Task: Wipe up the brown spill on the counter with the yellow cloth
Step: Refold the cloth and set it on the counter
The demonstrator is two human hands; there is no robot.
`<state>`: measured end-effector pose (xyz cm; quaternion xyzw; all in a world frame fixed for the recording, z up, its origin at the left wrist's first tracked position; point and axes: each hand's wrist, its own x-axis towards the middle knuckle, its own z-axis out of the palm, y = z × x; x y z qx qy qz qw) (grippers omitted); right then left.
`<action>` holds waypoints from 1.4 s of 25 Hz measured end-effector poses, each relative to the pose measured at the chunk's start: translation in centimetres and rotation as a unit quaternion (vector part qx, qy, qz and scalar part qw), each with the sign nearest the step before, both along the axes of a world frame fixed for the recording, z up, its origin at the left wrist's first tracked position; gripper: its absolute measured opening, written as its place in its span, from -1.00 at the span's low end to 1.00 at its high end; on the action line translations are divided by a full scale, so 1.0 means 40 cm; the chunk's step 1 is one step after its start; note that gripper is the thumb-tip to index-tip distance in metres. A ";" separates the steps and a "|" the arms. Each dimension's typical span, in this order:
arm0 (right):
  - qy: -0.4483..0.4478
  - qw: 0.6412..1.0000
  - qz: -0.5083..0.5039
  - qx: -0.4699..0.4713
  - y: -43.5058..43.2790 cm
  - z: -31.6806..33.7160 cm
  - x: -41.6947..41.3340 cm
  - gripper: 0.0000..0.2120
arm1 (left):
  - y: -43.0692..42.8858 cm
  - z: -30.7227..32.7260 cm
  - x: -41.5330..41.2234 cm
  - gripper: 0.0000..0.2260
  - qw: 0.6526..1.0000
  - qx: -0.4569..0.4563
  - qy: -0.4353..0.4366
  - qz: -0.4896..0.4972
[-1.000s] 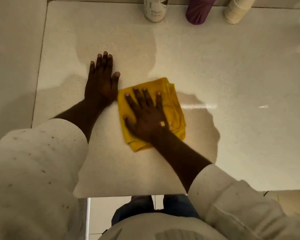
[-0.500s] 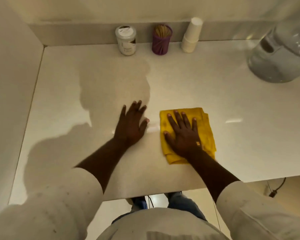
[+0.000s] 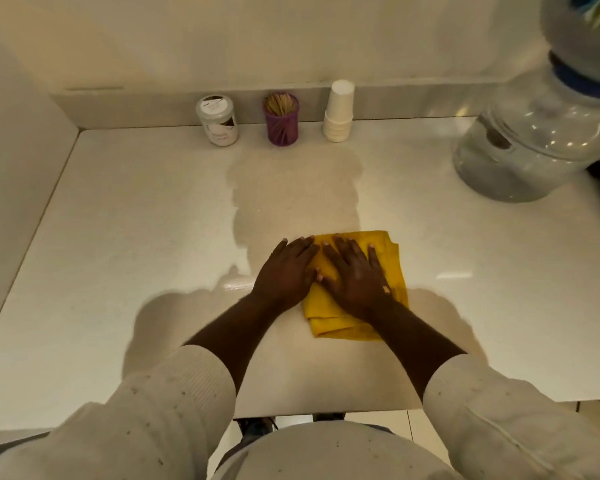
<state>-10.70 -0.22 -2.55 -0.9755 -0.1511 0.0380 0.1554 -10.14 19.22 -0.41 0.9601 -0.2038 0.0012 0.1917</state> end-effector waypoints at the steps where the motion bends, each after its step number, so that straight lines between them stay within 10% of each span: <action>1: -0.022 0.999 0.014 0.025 -0.025 0.005 0.001 -0.34 | -0.017 0.002 0.006 -0.55 1.000 0.005 0.002 -0.001; 10: -0.030 0.996 0.032 0.080 -0.218 -0.004 -0.010 -0.37 | -0.058 -0.020 0.008 -0.33 0.995 0.065 0.074 0.019; 20: 0.010 1.000 -0.018 0.018 -0.200 0.030 0.041 -0.59 | -0.067 0.000 0.055 -0.67 0.997 0.039 0.058 0.029; 27: -0.048 0.987 -0.059 0.145 -0.212 0.099 0.019 -0.81 | -0.087 0.060 0.072 -0.79 0.983 -0.114 0.132 0.052; 35: -0.124 0.983 -0.089 0.107 -0.370 0.205 0.081 -0.70 | -0.257 0.163 0.155 -0.80 0.978 -0.166 0.118 0.038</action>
